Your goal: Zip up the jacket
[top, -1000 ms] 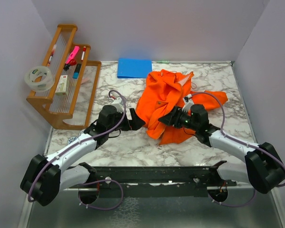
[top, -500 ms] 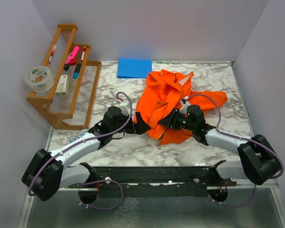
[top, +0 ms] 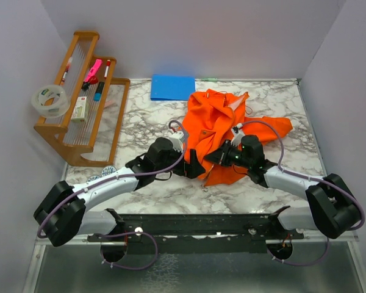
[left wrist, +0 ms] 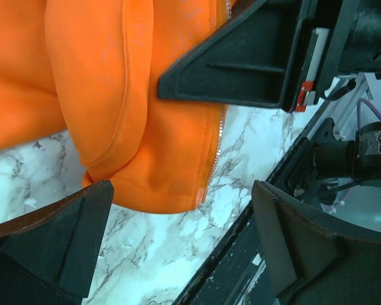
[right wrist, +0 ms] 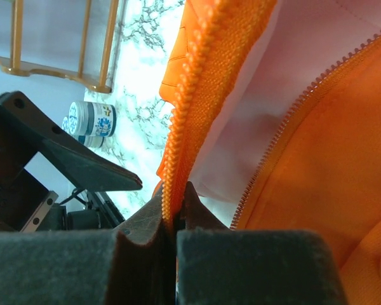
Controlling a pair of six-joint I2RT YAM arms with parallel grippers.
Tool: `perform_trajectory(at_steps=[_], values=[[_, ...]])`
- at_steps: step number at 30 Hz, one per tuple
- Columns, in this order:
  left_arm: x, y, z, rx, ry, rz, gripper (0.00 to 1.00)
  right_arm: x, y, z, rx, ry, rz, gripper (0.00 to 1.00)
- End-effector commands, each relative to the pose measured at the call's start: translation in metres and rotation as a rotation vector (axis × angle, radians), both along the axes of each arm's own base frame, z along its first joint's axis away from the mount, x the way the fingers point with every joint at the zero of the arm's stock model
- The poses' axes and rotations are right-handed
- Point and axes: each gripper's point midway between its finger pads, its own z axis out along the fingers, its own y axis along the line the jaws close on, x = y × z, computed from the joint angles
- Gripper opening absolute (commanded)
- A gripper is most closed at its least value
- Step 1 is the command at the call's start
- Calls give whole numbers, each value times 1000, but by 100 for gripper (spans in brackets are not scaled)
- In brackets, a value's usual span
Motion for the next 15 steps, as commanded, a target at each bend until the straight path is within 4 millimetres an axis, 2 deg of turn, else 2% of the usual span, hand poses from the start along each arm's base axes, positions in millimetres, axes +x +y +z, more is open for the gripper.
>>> perform_trajectory(at_steps=[1,8,15], values=[[17,4,14,55,-91,48,99,-9,8,13,35,-52,73,0],[17,1,3,94,-83,10,99,-15,13,31,81,-85,119,1],[5,-14,1,59,-74,-84,97,-20,19,43,128,-100,155,1]])
